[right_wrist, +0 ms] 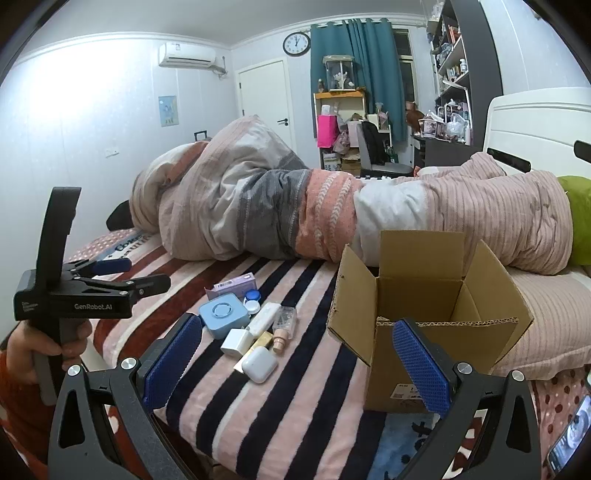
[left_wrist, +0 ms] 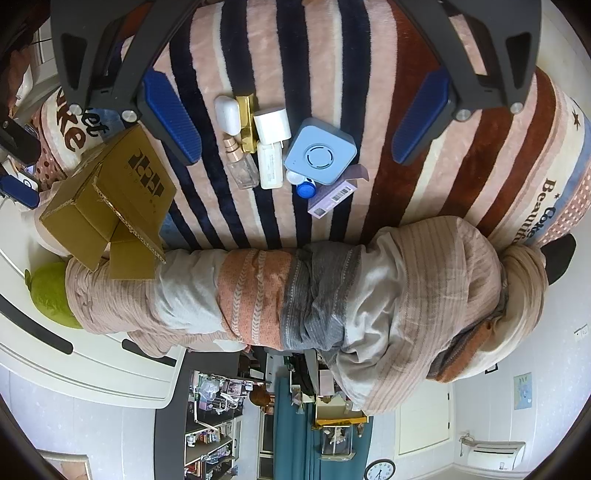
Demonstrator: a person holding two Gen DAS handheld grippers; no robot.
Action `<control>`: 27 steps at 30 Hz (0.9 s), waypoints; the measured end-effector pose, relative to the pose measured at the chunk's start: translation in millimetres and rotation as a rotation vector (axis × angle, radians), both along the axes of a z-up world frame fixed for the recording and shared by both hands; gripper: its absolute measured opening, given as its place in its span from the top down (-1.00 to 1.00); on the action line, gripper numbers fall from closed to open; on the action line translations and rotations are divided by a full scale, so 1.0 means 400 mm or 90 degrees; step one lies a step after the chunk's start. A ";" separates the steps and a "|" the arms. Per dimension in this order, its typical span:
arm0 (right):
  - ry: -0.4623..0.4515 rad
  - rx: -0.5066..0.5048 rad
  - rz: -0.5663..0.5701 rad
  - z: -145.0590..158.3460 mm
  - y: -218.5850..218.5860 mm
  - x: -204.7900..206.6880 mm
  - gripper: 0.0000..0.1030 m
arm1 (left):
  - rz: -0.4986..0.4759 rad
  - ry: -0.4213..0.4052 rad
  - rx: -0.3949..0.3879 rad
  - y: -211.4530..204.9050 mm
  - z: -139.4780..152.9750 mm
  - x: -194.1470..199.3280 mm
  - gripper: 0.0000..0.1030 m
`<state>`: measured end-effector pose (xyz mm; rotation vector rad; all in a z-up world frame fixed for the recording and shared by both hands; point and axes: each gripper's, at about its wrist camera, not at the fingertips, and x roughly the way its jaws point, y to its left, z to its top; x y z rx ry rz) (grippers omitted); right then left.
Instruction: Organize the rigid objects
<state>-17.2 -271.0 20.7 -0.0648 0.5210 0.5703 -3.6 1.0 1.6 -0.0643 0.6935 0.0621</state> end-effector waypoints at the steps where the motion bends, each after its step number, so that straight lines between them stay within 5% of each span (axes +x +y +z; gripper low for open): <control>1: 0.000 0.000 0.001 -0.002 -0.001 0.000 -1.00 | 0.000 0.000 0.001 0.001 0.000 0.000 -0.99; 24: -0.034 -0.067 0.025 0.002 0.062 0.014 -1.00 | -0.012 -0.002 -0.006 0.012 -0.001 0.009 -0.99; 27: -0.024 -0.083 0.086 -0.008 0.091 0.040 -1.00 | -0.017 -0.005 -0.007 0.015 0.001 0.009 -0.99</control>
